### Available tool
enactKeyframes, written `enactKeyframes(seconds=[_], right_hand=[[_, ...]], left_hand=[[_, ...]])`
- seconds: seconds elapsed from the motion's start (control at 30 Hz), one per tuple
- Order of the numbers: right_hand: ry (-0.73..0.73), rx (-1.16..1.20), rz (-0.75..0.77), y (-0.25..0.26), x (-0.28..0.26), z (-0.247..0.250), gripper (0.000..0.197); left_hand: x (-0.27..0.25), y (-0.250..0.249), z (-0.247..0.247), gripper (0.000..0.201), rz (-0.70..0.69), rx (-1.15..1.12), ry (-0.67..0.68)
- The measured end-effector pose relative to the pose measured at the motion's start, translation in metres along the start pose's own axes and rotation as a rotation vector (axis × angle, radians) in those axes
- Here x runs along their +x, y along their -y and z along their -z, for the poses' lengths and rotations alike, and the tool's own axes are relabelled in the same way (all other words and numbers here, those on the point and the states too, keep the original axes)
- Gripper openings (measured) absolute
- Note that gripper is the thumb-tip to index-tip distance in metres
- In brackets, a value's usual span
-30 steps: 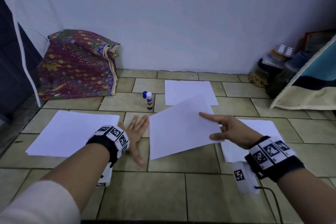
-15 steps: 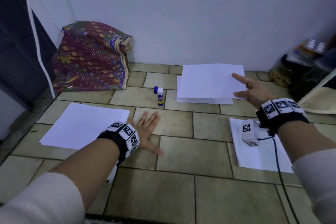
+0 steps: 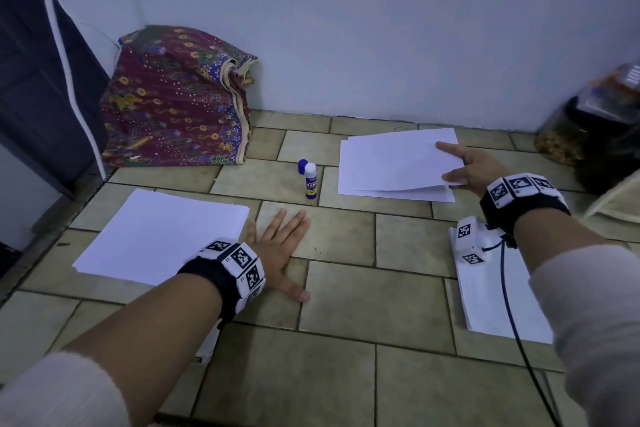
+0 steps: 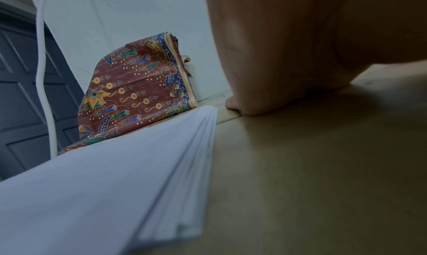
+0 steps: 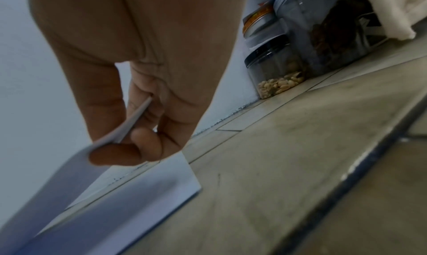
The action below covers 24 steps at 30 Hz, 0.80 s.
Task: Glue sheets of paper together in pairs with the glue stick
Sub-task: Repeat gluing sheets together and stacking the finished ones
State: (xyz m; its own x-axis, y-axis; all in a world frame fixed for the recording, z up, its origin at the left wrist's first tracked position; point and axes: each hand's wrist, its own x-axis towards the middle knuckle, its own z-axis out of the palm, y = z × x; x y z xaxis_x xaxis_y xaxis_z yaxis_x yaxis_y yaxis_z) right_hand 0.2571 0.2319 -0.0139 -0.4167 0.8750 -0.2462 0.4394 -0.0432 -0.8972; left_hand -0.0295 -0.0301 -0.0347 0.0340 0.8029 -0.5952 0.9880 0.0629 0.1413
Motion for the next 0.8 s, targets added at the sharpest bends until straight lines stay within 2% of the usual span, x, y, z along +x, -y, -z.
enactKeyframes(seconds=[0.2,0.3,0.43,0.6,0.7,0.8], right_hand=[[-0.001,0.233,-0.029,-0.005,0.001,-0.004,0.066],[0.016,0.228,-0.047,-0.006,0.002,-0.008,0.066],[0.003,0.047,-0.07,-0.007,0.005,-0.011,0.068],[-0.012,-0.452,-0.042,0.002,0.007,-0.012,0.069],[-0.008,-0.576,-0.043,0.003,0.007,-0.016,0.071],[-0.021,-0.626,-0.053,0.002,0.007,-0.018,0.072]], left_hand=[[-0.003,-0.004,0.003,0.131,0.006,-0.009,0.001],[-0.004,-0.005,0.003,0.131,0.012,0.0,0.009],[-0.003,-0.004,0.002,0.131,0.017,-0.001,0.011],[0.0,-0.001,-0.001,0.133,0.012,0.002,0.002],[0.003,0.002,-0.002,0.144,0.008,0.01,0.015],[0.004,0.003,-0.002,0.142,0.002,0.001,0.02]])
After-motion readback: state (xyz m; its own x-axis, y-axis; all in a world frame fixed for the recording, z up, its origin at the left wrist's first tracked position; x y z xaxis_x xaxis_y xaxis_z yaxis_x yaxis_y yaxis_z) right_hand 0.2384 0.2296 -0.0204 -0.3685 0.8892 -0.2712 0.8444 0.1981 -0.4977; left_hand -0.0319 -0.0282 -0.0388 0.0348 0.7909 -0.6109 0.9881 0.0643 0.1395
